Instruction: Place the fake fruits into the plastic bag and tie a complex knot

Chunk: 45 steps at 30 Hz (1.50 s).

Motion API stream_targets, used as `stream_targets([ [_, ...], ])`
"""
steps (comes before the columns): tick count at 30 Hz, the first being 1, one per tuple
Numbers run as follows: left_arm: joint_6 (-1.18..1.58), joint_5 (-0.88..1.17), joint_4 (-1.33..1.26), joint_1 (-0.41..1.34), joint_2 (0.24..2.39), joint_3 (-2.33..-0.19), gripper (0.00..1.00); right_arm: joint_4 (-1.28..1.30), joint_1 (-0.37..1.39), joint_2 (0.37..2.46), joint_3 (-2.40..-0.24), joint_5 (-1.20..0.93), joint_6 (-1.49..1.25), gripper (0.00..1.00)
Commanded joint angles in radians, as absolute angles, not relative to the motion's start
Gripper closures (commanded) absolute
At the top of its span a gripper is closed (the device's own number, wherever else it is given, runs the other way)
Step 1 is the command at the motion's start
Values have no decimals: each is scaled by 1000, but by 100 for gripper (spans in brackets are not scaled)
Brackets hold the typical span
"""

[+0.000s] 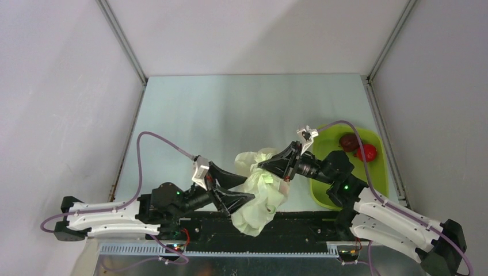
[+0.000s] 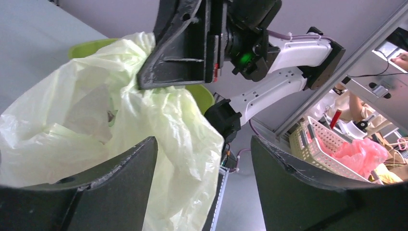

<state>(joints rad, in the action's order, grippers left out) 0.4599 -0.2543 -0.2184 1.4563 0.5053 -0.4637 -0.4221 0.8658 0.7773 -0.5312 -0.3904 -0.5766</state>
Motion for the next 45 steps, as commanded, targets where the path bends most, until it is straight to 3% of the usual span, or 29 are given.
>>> stream_targets([
  [1,431,-301,-193,1454,526,-503,24,-453,857,735,-534,-433,-622,100],
  [4,428,-287,-208,1454,579,-520,28,-452,825,711,-534,-463,-671,100],
  [6,428,-262,-234,1454,614,-527,36,-441,804,694,-534,-476,-710,100],
  [11,453,-150,-345,1461,714,-531,81,-378,793,648,-534,-433,-717,100],
  [13,459,-134,-375,1479,763,-544,90,-364,792,632,-534,-402,-708,100],
  [19,440,-194,-353,1533,888,-580,96,-336,759,615,-540,-423,-738,100],
  [23,448,-208,-357,1539,890,-572,88,-327,734,611,-540,-519,-747,100],
  [25,443,-243,-319,1540,836,-566,72,-324,722,607,-540,-575,-743,100],
  [26,441,-258,-298,1539,811,-564,56,-324,712,602,-540,-614,-739,100],
  [28,429,-286,-233,1537,733,-566,38,-318,692,594,-540,-663,-740,100],
  [30,434,-301,-168,1527,660,-578,27,-316,675,585,-540,-706,-742,100],
  [32,485,-286,-113,1495,604,-600,22,-316,662,579,-540,-746,-746,100],
  [38,648,-125,-80,1363,605,-683,22,-318,653,574,-540,-787,-743,100],
  [45,755,-20,-206,1334,702,-696,30,-336,652,568,-540,-790,-758,100],
])
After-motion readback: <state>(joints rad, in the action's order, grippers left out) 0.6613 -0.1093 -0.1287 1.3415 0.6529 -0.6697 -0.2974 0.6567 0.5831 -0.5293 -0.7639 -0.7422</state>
